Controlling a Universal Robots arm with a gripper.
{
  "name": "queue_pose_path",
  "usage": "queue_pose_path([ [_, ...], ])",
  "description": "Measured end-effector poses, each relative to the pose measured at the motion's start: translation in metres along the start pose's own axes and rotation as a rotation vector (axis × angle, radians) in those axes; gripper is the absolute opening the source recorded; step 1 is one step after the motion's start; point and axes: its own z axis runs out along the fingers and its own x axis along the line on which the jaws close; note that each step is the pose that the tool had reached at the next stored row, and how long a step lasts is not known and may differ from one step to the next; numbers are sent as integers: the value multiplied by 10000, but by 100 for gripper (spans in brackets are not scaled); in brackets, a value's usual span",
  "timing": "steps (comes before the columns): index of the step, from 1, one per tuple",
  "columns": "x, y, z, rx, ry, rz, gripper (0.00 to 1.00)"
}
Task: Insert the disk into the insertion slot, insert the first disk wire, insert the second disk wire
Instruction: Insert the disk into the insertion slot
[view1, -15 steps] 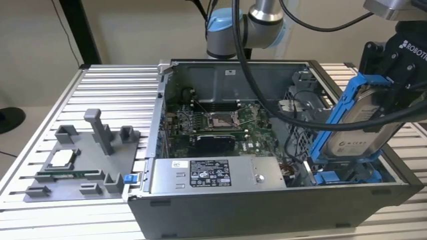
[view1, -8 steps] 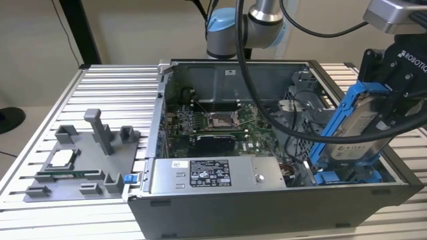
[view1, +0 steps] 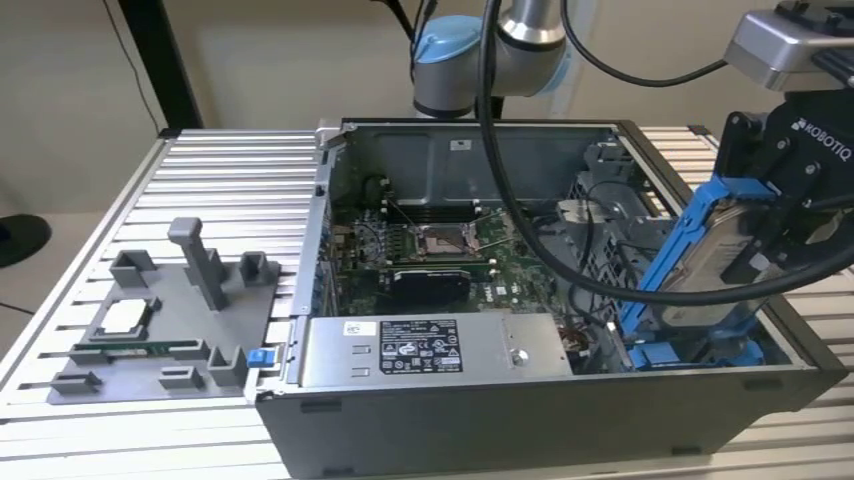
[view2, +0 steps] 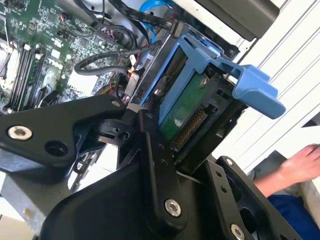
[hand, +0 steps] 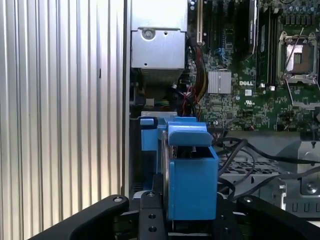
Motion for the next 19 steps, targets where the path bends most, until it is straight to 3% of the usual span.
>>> queue_pose_path([
  [19, -15, -31, 134, 1, -2, 5, 0],
])
